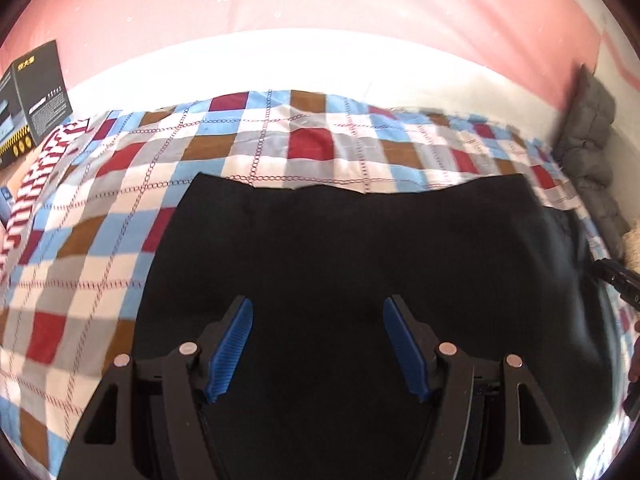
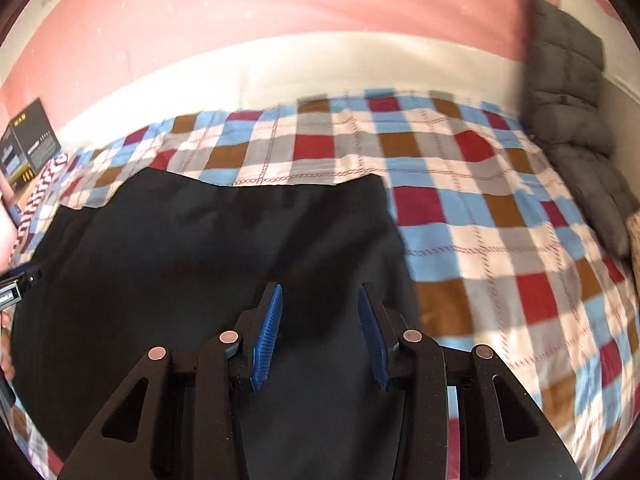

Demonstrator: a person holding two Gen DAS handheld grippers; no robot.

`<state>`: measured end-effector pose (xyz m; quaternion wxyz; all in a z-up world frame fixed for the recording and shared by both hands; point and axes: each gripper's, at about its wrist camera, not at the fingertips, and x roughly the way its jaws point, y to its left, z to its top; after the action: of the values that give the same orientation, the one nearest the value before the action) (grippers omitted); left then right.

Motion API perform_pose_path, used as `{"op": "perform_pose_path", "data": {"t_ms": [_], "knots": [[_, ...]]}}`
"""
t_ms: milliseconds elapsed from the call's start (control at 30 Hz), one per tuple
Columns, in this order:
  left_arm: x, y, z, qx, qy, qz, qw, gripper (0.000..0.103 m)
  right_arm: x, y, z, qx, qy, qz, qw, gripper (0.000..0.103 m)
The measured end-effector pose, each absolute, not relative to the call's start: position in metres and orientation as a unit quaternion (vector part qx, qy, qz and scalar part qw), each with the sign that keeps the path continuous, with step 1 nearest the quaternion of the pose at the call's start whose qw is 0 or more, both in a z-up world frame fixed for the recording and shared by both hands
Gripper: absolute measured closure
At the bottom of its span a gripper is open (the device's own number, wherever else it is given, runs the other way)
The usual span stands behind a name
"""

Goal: Fold large clothes

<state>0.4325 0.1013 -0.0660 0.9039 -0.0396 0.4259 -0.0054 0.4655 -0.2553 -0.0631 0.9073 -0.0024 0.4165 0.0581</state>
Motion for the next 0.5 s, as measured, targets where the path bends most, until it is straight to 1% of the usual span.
{"op": "perform_pose_path", "data": {"t_ms": [167,233,333,500], "knots": [[0.470,0.116,-0.087,-0.008,0.438,0.029,0.898,0.031,0.510,-0.258,-0.098,0.001,0.465,0.042,0.884,0.063],[0.479,0.128,-0.096,-0.026,0.442,0.033,0.896,0.030,0.520,-0.271,-0.116,0.006,0.475,0.026,0.879,0.063],[0.483,0.140,-0.105,-0.051,0.435,0.033,0.899,0.030,0.525,-0.290,-0.127,0.053,0.480,0.020,0.875,0.063],[0.481,0.139,-0.117,-0.058,0.420,0.035,0.905,0.028,0.528,-0.294,-0.138,0.059,0.477,0.003,0.877,0.059]]}}
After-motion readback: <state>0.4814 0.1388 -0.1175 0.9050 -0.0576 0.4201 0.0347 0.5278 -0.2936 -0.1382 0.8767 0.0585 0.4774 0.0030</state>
